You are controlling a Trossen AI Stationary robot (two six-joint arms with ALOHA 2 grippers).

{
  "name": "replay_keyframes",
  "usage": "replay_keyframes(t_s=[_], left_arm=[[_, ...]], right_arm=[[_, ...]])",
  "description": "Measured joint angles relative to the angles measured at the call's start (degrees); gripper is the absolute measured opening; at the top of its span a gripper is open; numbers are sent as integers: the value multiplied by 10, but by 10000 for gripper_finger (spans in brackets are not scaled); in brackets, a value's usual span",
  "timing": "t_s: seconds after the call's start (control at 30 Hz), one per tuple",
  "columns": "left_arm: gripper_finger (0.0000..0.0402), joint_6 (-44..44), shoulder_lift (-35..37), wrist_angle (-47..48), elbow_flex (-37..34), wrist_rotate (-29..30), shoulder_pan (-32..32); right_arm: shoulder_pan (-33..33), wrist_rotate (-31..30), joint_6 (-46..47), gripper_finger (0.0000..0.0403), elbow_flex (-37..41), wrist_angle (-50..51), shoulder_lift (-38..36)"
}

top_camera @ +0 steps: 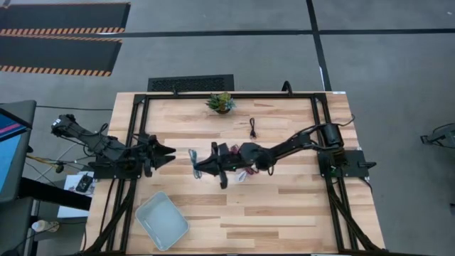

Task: Pick and place USB-C Cables
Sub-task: Put the blue charger cable into the gray bin

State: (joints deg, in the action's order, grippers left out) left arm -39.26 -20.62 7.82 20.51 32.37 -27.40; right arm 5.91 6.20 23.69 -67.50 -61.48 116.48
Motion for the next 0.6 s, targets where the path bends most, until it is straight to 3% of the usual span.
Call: replay_keyframes(t_s=[0.23, 0.6], left_arm=[[193, 79, 0, -32, 0, -62, 0], [199, 133, 0, -60, 0, -66, 0]], right_arm=[[0, -6, -30, 13, -50, 88, 1], [-5, -30, -32, 13, -53, 88, 1]])
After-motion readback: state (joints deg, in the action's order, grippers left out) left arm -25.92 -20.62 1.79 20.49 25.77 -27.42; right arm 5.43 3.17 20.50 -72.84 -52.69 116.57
